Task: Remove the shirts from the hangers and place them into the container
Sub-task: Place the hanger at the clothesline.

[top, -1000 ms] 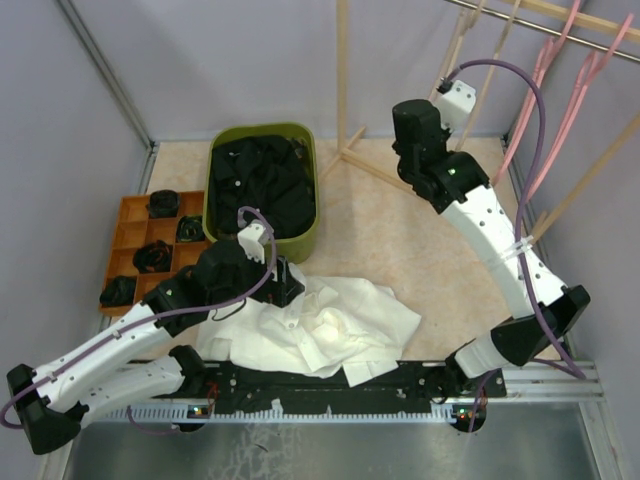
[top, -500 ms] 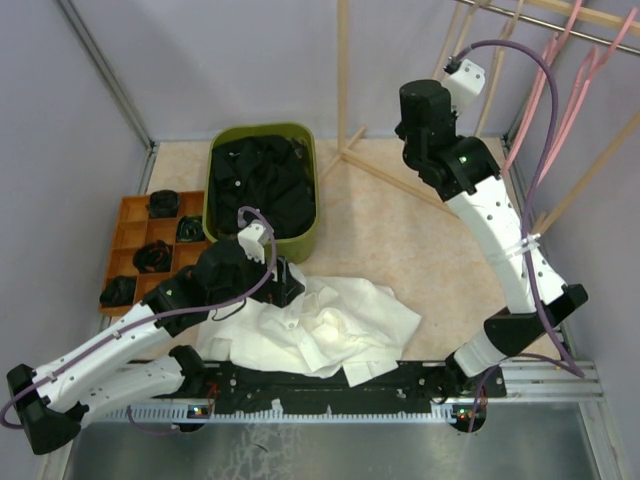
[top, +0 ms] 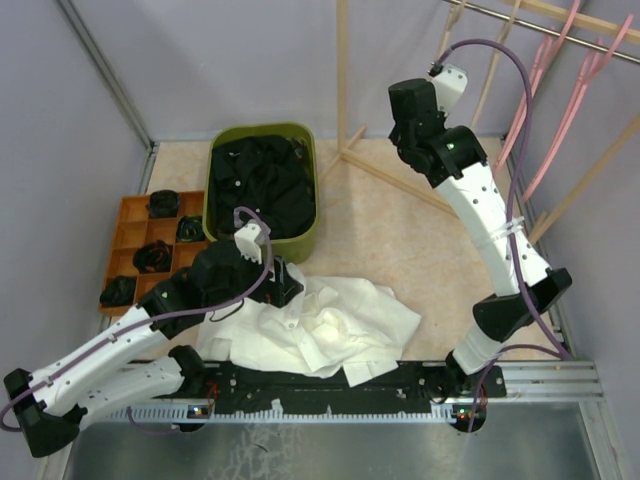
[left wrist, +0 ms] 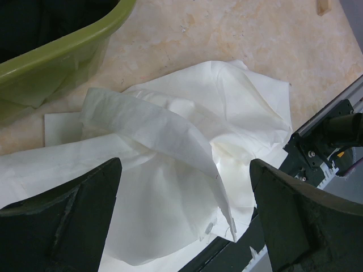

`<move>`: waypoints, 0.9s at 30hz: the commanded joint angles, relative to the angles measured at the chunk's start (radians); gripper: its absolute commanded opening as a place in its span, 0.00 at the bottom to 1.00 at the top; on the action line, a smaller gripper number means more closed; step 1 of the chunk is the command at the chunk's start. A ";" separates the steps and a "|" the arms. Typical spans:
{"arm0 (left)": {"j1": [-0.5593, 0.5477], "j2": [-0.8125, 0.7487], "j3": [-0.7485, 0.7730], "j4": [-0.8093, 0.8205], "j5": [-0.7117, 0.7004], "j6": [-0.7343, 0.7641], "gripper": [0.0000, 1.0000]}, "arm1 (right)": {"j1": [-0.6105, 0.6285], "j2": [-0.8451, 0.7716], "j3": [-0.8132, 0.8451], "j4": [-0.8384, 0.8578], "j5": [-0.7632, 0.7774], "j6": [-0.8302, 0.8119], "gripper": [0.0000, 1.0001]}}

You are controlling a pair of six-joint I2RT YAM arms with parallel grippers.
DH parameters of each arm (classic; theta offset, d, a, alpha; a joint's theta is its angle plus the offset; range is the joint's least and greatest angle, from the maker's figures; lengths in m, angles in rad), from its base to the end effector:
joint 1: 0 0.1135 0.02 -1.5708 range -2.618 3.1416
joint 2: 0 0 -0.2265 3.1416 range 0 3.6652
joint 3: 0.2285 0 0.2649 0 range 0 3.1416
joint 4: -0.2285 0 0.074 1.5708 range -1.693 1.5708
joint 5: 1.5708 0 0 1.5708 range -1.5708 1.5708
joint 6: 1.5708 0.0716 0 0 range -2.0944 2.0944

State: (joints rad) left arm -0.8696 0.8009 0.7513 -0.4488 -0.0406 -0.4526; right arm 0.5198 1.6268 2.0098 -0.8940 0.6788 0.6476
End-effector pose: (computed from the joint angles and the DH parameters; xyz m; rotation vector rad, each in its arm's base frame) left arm 0.1641 -0.1898 0.2537 0.4217 2.1190 -0.7536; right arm 0.3372 0.1412 0.4283 0.5192 1.8917 0.0542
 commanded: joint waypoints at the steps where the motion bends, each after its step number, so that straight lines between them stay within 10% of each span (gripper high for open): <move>1: 0.001 -0.009 0.007 0.015 0.005 -0.003 0.99 | -0.009 -0.019 0.039 0.004 -0.010 -0.003 0.18; 16: 0.001 -0.007 0.005 0.024 0.009 -0.006 0.99 | -0.009 -0.135 -0.114 0.122 -0.064 0.009 0.30; 27: 0.001 -0.002 0.005 0.031 0.014 -0.009 0.99 | -0.009 -0.210 -0.144 0.155 -0.147 0.040 0.03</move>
State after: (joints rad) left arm -0.8696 0.8024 0.7513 -0.4480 -0.0402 -0.4534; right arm 0.5186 1.4723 1.8374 -0.7879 0.5556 0.6720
